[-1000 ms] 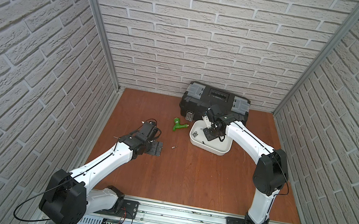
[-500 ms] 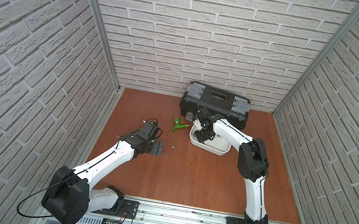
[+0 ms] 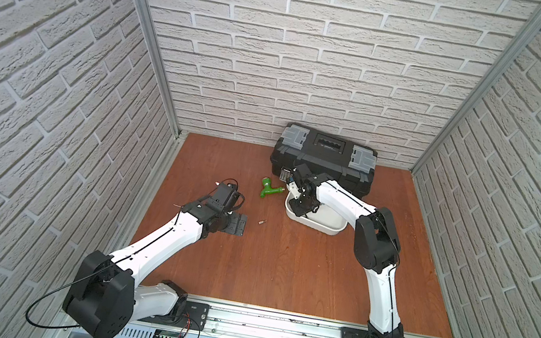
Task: Put the bit on the desktop into the storage box
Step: Place the screwdriver bit in the storage box.
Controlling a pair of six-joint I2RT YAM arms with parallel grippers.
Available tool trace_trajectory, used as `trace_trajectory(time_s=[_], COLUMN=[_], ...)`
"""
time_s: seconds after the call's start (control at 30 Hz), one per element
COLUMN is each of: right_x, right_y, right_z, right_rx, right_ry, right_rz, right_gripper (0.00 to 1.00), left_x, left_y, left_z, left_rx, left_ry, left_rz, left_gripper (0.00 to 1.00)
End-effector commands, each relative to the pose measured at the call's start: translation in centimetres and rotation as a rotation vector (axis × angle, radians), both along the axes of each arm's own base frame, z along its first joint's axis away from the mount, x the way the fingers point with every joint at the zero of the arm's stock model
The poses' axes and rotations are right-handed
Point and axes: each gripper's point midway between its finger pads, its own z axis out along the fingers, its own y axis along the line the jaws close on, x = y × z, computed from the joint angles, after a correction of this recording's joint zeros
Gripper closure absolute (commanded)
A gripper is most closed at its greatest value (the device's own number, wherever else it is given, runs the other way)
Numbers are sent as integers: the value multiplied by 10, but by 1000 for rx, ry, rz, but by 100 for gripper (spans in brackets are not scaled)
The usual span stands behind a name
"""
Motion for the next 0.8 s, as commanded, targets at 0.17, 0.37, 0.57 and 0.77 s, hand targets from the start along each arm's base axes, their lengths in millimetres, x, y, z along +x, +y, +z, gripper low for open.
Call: trace_trajectory(time_s=[0.17, 0.37, 0.57, 0.77], right_x=[5, 4, -3, -16], right_y=[1, -4, -10, -23], right_z=[35, 62, 100, 136], right_rx=[23, 45, 102, 163], right_ry=[-88, -155, -246, -361], right_rz=[-12, -30, -57, -120], right_gripper=[65, 62, 53, 41], left_x=[7, 7, 11, 20], left_y=[-17, -32, -42, -56], left_z=[9, 9, 4, -2], left_rx=[-65, -103, -101, -43], left_ry=[-27, -4, 21, 51], left_rz=[-64, -129, -172, -231], left_gripper=[2, 2, 2, 4])
